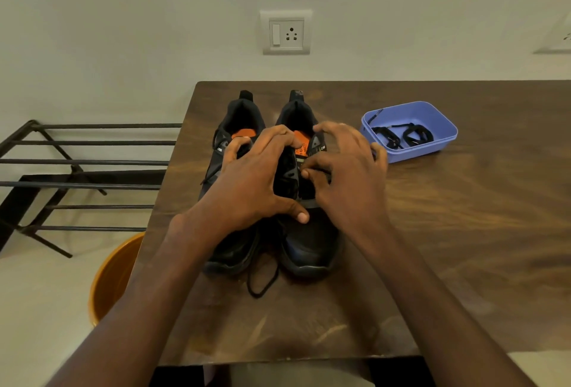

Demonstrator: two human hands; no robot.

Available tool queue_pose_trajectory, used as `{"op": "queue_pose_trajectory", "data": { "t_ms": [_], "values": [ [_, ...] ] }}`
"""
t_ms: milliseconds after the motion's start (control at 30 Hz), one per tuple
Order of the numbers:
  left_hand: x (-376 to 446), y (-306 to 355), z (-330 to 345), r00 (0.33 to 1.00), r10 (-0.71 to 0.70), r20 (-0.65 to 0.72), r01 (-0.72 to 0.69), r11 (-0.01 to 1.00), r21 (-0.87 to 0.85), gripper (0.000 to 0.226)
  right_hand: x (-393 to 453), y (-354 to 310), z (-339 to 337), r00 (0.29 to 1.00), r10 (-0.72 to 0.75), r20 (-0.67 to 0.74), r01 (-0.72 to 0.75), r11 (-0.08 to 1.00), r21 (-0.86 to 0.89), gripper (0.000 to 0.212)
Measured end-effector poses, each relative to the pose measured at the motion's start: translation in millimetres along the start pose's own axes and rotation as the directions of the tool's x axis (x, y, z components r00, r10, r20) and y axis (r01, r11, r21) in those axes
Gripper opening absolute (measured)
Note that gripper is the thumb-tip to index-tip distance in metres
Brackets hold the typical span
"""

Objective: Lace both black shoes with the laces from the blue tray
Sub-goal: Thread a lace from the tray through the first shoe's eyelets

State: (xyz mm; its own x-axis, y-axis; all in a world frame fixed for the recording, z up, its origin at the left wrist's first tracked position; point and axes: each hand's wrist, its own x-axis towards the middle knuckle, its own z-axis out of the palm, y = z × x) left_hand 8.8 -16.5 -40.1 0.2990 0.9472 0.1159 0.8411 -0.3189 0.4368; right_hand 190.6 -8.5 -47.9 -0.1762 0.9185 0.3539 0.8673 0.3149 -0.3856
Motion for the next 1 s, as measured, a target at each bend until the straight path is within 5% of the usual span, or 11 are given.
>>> {"op": "queue_pose_trajectory", "data": {
  "t_ms": [133, 267, 433, 533, 667, 933, 1000],
  "values": [
    [0, 1, -1, 1.000, -0.006, -0.004, 0.006, 1.000, 0.000, 0.108, 1, 3, 1, 0.961, 0.227, -0.157, -0.200, 0.965, 0.169, 0.018],
    [-1, 0, -2, 0.999, -0.009, 0.037, 0.008, 0.999, 0.040, 0.093, 5, 16, -15, 0.901, 0.422, -0.101, -0.371, 0.871, 0.323, 0.014],
    [-4, 11, -1, 0.999, 0.045, -0.019, -0.042, 0.990, 0.135, 0.028, 4, 24, -18, 0.932, 0.358, 0.056, -0.360, 0.933, 0.028, 0.038],
    [-4, 18, 5, 0.994, 0.059, -0.092, -0.046, 0.989, 0.137, 0.012, 9, 25, -17, 0.981, 0.132, 0.140, -0.169, 0.938, 0.304, 0.062],
    [-5, 27, 13, 0.991, -0.005, -0.136, 0.015, 0.997, 0.072, 0.004, 5, 31, -10, 0.924, -0.145, 0.355, -0.021, 0.905, 0.425, 0.074],
    [-6, 29, 20, 0.946, -0.130, -0.298, 0.090, 0.986, -0.143, 0.016, 9, 41, -10, 0.867, -0.153, 0.474, -0.022, 0.939, 0.344, 0.090],
    [-7, 31, 16, 0.939, -0.240, -0.247, 0.166, 0.944, -0.285, 0.021, 8, 40, -12, 0.862, -0.155, 0.483, -0.036, 0.932, 0.362, 0.092]
  ]
}}
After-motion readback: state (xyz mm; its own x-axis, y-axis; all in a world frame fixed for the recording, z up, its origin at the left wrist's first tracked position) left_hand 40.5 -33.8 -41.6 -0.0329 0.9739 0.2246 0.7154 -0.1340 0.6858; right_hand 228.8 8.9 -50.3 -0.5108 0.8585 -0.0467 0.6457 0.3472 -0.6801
